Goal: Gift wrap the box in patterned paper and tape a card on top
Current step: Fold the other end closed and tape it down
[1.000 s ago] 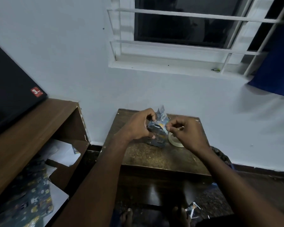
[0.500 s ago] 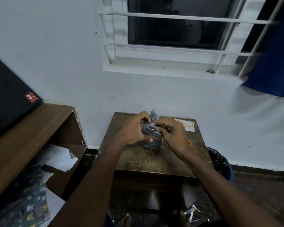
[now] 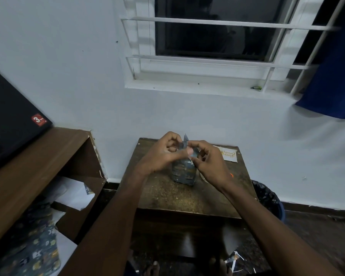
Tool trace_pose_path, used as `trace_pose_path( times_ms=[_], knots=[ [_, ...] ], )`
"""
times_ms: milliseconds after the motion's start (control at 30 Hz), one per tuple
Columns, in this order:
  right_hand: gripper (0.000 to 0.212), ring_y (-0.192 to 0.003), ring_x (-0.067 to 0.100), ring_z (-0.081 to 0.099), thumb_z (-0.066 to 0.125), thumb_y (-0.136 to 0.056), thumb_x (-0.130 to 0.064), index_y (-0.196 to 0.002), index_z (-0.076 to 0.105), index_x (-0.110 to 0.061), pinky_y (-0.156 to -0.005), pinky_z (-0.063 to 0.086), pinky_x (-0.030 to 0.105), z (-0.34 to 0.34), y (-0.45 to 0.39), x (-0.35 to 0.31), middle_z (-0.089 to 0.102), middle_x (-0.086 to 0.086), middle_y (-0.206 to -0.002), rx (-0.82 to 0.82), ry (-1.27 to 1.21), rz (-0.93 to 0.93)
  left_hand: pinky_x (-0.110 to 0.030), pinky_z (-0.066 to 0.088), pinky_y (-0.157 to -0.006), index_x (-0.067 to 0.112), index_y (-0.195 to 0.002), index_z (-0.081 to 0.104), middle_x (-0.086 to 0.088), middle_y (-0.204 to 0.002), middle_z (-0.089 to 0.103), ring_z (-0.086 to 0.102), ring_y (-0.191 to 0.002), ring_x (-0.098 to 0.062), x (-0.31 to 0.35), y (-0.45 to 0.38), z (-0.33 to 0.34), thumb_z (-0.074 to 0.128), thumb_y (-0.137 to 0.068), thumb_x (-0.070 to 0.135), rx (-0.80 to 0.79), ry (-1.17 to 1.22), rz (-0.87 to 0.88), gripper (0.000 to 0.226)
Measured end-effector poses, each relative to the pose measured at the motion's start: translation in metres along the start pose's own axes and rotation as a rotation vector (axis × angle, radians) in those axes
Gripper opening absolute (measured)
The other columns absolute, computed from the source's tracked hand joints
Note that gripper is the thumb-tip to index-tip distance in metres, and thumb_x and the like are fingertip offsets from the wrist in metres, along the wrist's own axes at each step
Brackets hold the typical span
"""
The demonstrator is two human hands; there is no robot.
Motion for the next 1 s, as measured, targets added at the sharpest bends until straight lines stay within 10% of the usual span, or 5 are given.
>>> trace_pose_path(
  times_ms=[433, 633, 1000],
  knots=[
    [0.025, -0.060, 0.008, 0.044, 0.078, -0.086, 0.005, -0.095, 0.065, -0.014, -0.058, 0.040, 0.018, -0.001, 0.003, -0.002, 0.060, 0.003, -0.091, -0.003, -0.039, -0.014, -0.045, 0.061, -0.088, 0.033, -0.105, 0.073, 0.004, -0.098, 0.079, 0.074, -0.087, -0.016, 0.028, -0.021, -0.007, 0.067, -0.083, 0.042, 0.206, -0.059, -0.128, 0.024],
    [0.025, -0.061, 0.011, 0.046, 0.078, -0.087, 0.003, -0.094, 0.063, -0.014, -0.058, 0.041, 0.019, 0.000, 0.004, -0.002, 0.059, 0.011, -0.085, -0.011, -0.040, -0.009, -0.038, 0.064, -0.086, 0.029, -0.109, 0.075, 0.007, -0.090, 0.081, 0.077, -0.084, -0.007, 0.036, -0.023, -0.011, 0.066, -0.084, 0.007, 0.281, -0.231, -0.151, 0.034],
    [0.032, -0.062, 0.014, 0.048, 0.077, -0.086, 0.006, -0.106, 0.063, -0.014, -0.060, 0.045, 0.029, 0.000, 0.004, 0.002, 0.059, 0.009, -0.085, -0.027, -0.103, 0.025, -0.029, 0.059, -0.075, 0.029, -0.095, 0.086, 0.009, -0.089, 0.079, 0.066, -0.074, -0.003, 0.051, -0.023, -0.012, 0.075, -0.088, 0.008, 0.294, -0.634, 0.010, 0.025]
  ],
)
Point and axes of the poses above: each hand's wrist, its own y-axis away from the middle knuckle, its own z-axis out of the palm, x = y × z, the point moved 8 cm from there along -y, towards the middle knuckle
